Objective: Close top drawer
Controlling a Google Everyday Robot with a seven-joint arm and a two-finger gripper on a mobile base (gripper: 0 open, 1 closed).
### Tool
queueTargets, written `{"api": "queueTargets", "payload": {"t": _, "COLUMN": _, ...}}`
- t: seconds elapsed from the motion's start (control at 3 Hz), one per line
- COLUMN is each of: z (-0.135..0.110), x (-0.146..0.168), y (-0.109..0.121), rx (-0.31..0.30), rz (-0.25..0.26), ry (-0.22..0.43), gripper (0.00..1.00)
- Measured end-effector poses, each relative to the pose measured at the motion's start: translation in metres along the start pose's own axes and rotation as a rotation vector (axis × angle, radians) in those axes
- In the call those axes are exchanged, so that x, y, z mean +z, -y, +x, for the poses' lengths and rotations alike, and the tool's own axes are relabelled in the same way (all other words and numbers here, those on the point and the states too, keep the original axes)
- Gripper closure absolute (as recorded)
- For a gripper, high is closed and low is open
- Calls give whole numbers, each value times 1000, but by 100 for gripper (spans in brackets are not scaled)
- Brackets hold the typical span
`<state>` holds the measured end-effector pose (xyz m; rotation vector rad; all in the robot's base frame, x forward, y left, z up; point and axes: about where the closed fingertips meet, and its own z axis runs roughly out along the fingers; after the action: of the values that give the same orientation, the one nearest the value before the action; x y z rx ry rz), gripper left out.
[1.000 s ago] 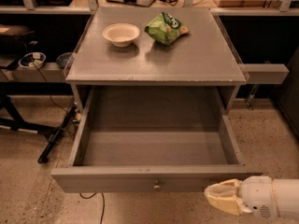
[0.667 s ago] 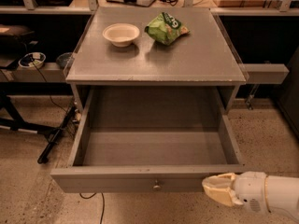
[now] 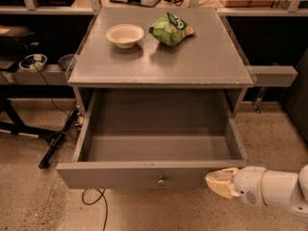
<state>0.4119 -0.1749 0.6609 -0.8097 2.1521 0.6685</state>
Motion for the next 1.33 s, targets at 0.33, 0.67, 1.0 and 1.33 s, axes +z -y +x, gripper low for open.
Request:
{"api": "queueTargets", "payload": {"t": 0.33, "z": -2, "x": 4, "y": 4, "rx": 3, "rz": 17, "ry": -10, "gripper": 100}}
{"api": "queueTargets", "payload": {"t": 0.67, "z": -9, "x": 13, "y": 16, "rx": 2, "rz": 35, "ry": -7, "gripper": 100}}
{"api": "queueTargets", "payload": {"t": 1.0, "z": -14, "x": 19, "y": 26, "rx": -1, "rz": 49, "ry": -3, "gripper": 100}}
{"api": "queueTargets", "payload": {"t": 1.33, "z": -29, "x": 31, "y": 43, "rx": -8, "rz": 75, "ry": 5, "gripper": 100}}
